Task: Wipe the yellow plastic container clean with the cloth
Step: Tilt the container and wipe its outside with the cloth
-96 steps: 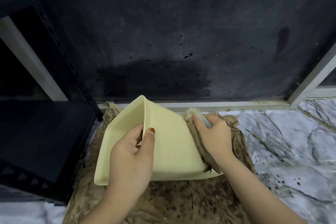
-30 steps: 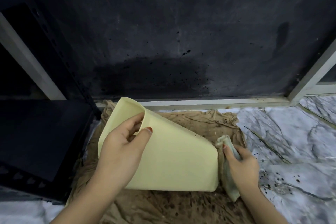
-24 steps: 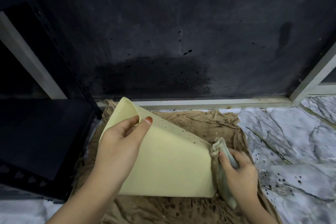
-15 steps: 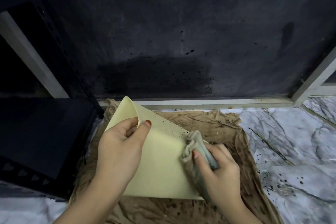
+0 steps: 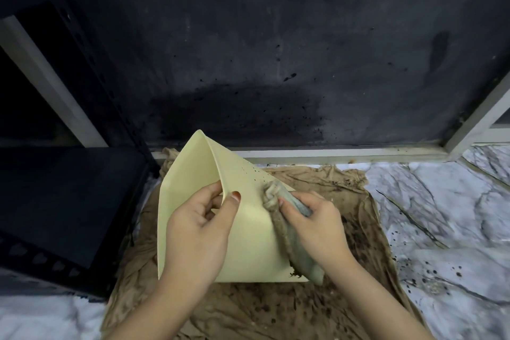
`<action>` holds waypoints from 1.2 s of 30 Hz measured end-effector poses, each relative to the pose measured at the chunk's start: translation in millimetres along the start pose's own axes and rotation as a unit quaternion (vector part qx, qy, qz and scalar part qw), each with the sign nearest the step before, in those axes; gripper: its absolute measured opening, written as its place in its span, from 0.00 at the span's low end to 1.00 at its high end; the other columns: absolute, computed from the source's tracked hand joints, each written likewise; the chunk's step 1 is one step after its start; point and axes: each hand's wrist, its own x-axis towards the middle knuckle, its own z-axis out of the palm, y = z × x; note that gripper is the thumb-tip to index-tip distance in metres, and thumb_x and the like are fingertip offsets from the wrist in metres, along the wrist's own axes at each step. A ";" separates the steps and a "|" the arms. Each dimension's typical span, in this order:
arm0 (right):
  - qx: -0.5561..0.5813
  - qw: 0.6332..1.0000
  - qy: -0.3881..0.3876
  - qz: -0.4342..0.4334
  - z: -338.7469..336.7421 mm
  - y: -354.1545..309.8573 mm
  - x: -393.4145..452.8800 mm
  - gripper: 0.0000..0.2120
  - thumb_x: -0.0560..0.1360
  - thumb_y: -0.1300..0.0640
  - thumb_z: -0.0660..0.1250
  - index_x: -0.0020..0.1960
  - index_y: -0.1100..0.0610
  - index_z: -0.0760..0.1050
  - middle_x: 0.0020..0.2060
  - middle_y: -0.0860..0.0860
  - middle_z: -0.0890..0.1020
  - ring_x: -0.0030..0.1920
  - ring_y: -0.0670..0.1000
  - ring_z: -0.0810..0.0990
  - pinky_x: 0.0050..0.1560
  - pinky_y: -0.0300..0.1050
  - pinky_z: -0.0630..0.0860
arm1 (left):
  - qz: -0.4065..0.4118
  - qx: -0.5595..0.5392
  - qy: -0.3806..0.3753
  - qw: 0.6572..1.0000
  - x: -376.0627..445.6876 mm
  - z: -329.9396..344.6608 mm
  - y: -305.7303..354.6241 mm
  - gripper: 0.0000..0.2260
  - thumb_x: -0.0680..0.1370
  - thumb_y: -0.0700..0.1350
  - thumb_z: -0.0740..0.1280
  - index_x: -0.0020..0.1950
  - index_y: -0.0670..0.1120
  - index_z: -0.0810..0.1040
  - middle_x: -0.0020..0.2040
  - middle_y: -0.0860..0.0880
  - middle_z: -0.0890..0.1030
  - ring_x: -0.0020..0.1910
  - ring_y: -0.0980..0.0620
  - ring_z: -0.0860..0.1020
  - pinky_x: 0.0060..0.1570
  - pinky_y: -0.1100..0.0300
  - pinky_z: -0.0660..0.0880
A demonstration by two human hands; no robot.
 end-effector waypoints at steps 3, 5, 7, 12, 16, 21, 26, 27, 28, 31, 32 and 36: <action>-0.033 0.998 0.010 0.050 -7.8 26.3 3.3 0.05 0.72 0.53 0.69 0.44 0.52 0.82 0.40 0.50 0.81 0.39 0.46 0.78 0.36 0.28 0.68 | 0.006 -0.006 -0.002 1.000 -0.3 -0.9 -1.8 0.07 0.75 0.42 0.67 0.49 0.50 0.83 0.47 0.38 0.83 0.39 0.50 0.78 0.32 0.70 0.72; -0.048 0.995 0.019 0.080 -13.0 44.7 2.3 0.05 0.72 0.53 0.69 0.44 0.54 0.82 0.39 0.53 0.81 0.39 0.49 0.78 0.35 0.30 0.68 | 0.010 -0.006 -0.005 1.000 -0.9 -1.6 -3.6 0.07 0.75 0.42 0.67 0.49 0.49 0.83 0.47 0.38 0.84 0.39 0.50 0.78 0.33 0.71 0.72; -0.057 0.992 0.029 0.107 -17.9 62.4 -1.0 0.09 0.72 0.53 0.68 0.44 0.58 0.81 0.39 0.56 0.82 0.41 0.52 0.79 0.36 0.39 0.69 | 0.010 -0.007 -0.007 1.000 -1.4 -1.9 -5.3 0.07 0.75 0.42 0.67 0.50 0.49 0.83 0.47 0.39 0.84 0.39 0.50 0.78 0.34 0.72 0.72; -0.061 0.982 0.057 0.170 -25.3 90.1 -18.8 0.10 0.73 0.52 0.67 0.46 0.58 0.81 0.40 0.57 0.81 0.41 0.55 0.78 0.37 0.45 0.69 | 0.009 -0.009 -0.024 1.000 -3.4 -2.2 -7.5 0.07 0.74 0.43 0.67 0.49 0.51 0.83 0.46 0.40 0.84 0.39 0.49 0.78 0.38 0.65 0.74; -0.055 0.980 0.093 0.168 -22.2 86.3 -41.1 0.09 0.73 0.55 0.68 0.48 0.58 0.81 0.39 0.55 0.80 0.41 0.55 0.77 0.41 0.45 0.67 | 0.012 -0.012 -0.037 0.999 -4.8 0.5 -6.3 0.08 0.74 0.42 0.68 0.47 0.54 0.83 0.45 0.39 0.84 0.39 0.48 0.76 0.43 0.56 0.72; -0.017 0.997 0.075 0.028 -7.5 35.3 -43.6 0.02 0.71 0.59 0.71 0.43 0.54 0.82 0.36 0.49 0.80 0.40 0.41 0.77 0.38 0.26 0.68 | 0.034 0.026 -0.069 0.997 -6.7 2.4 -7.5 0.09 0.74 0.43 0.69 0.47 0.57 0.82 0.44 0.46 0.85 0.37 0.48 0.77 0.41 0.56 0.73; 0.044 0.999 0.018 -0.021 0.3 -13.4 -21.5 0.04 0.72 0.55 0.69 0.44 0.51 0.82 0.36 0.48 0.79 0.39 0.46 0.77 0.39 0.38 0.72 | 0.036 0.035 -0.085 0.995 -9.4 4.8 -6.2 0.11 0.69 0.51 0.69 0.49 0.62 0.81 0.43 0.47 0.85 0.37 0.37 0.79 0.45 0.40 0.77; 0.044 0.999 0.011 -0.022 1.4 -16.2 -16.7 0.05 0.72 0.54 0.68 0.45 0.51 0.82 0.37 0.48 0.79 0.40 0.46 0.77 0.40 0.40 0.73 | 0.036 0.029 -0.082 0.996 -8.6 4.6 -6.5 0.12 0.68 0.51 0.68 0.50 0.62 0.81 0.44 0.46 0.85 0.37 0.39 0.79 0.45 0.38 0.77; 0.042 0.999 0.008 -0.020 2.5 -17.4 -12.4 0.05 0.72 0.53 0.68 0.45 0.50 0.82 0.38 0.48 0.80 0.40 0.46 0.78 0.41 0.40 0.73 | 0.036 0.025 -0.078 0.996 -7.6 4.2 -6.9 0.12 0.67 0.51 0.68 0.50 0.61 0.81 0.45 0.45 0.85 0.38 0.39 0.79 0.46 0.37 0.76; 0.036 0.999 0.007 -0.008 5.7 -13.3 -2.0 0.06 0.72 0.51 0.68 0.46 0.50 0.82 0.38 0.46 0.79 0.39 0.44 0.77 0.39 0.36 0.71 | 0.029 0.014 -0.068 0.997 -7.1 3.0 -8.3 0.10 0.69 0.49 0.70 0.50 0.58 0.83 0.45 0.43 0.85 0.44 0.32 0.80 0.48 0.37 0.76; 0.028 1.000 0.009 -0.004 6.1 -10.1 0.7 0.07 0.72 0.51 0.68 0.47 0.51 0.82 0.38 0.46 0.79 0.39 0.44 0.76 0.37 0.32 0.70 | 0.028 0.012 -0.069 0.997 -7.7 2.8 -8.4 0.10 0.70 0.48 0.70 0.50 0.57 0.83 0.45 0.43 0.85 0.45 0.32 0.79 0.48 0.37 0.76; 0.002 1.000 0.017 0.023 4.1 9.0 7.9 0.06 0.72 0.53 0.67 0.45 0.52 0.83 0.40 0.50 0.80 0.38 0.43 0.76 0.35 0.27 0.67 | 0.020 0.014 -0.072 0.997 -11.0 3.2 -9.6 0.08 0.72 0.44 0.72 0.49 0.54 0.83 0.44 0.43 0.85 0.44 0.35 0.80 0.45 0.46 0.78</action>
